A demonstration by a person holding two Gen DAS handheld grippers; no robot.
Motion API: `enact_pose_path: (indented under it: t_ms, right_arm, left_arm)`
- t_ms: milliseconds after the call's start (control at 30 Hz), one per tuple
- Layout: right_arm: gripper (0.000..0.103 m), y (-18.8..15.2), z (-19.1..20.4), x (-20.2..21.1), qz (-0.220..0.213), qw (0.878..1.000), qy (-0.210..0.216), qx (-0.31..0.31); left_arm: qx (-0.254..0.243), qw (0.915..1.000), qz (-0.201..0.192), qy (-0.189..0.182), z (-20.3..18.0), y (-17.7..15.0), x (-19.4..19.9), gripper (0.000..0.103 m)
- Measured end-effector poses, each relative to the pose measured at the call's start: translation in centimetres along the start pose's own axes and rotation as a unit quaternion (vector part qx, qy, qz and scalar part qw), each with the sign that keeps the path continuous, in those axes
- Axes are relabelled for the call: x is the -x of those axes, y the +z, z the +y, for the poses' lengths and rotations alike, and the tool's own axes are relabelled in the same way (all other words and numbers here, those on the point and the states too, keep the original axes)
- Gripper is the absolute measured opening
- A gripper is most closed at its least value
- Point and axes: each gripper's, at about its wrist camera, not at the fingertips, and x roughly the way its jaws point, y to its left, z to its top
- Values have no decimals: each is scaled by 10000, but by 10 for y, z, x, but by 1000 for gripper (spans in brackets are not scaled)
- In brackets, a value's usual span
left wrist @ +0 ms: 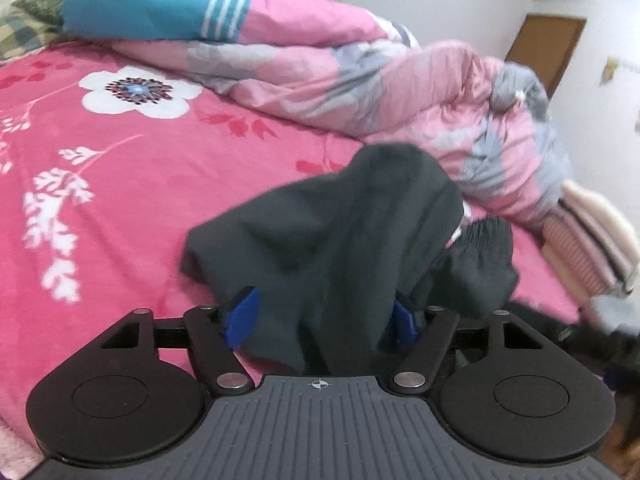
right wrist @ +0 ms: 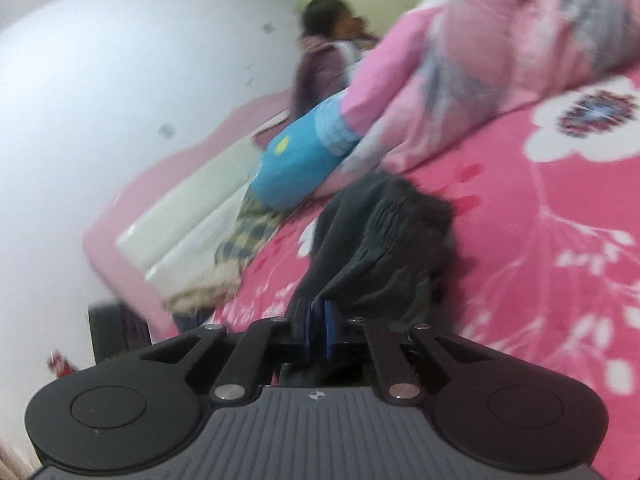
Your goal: Fold clothes
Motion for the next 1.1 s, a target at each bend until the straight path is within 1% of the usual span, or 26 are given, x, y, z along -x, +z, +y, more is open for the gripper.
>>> enact_pose_path:
  t_ms: [133,233,367,433,567,633,667,700,733,767,800,833,867,900,967,1067,1100]
  right_arm:
    - [7,-11,21,-19,188,9988,-126,430]
    - [7,-22,35,-30,300,9959,-203,824]
    - [7,-45,58,-45,513,9870,-296,1492]
    - [7,-57,67,-53,632,9808,-351,1813]
    - [7,-77,78,-62,769,9703,-437,2251]
    - [7,-80,77,-58,766,9702,-404,2261]
    - [7,-81,77,-56,763,9704,-386,2260]
    - [7,-83,76,-54,759,9705,-367,2259]
    - [7,-82,75,-49,730,9710,-363,2246]
    - [7,-82,74,-44,698,9716,-361,2231]
    - [7,-81,73,-39,666,9722,-359,2216]
    - [8,-81,73,-33,634,9728,-357,2201]
    - [8,-81,72,-28,602,9733,-355,2186]
    - [8,-80,71,-23,570,9738,-353,2171]
    - [8,-79,69,-12,506,9749,-348,2141]
    - [8,-78,67,4,410,9763,-342,2096]
    - [8,-74,63,11,307,9790,-333,1987]
  left_arm:
    - [106,9994,-180,-264,4,7,18,76]
    - [78,9971,-283,-707,0,12,27,80]
    - [-329,9939,-188,-1040,-15,14,29,83]
    - [-569,9926,-63,-1074,-23,13,23,83]
    - [-991,9902,197,-966,-38,9,7,83]
    - [-1200,9891,282,-811,-45,6,-2,81]
    - [-1283,9887,328,-706,-48,6,-6,76]
    - [-1345,9885,383,-580,-50,5,-11,67]
    - [-1341,9888,413,-513,-50,6,-13,61]
    - [-1265,9898,416,-510,-48,7,-13,53]
    - [-1189,9907,419,-507,-46,9,-12,44]
    - [-1114,9916,421,-504,-45,10,-12,37]
    - [-1050,9926,376,-487,-43,12,-11,27]
    - [-998,9936,279,-456,-41,14,-7,21]
    - [-811,9958,117,-405,-34,19,0,18]
    - [-370,9989,-73,-288,-16,26,11,16]
    - [-216,9994,-152,-212,-8,28,15,15]
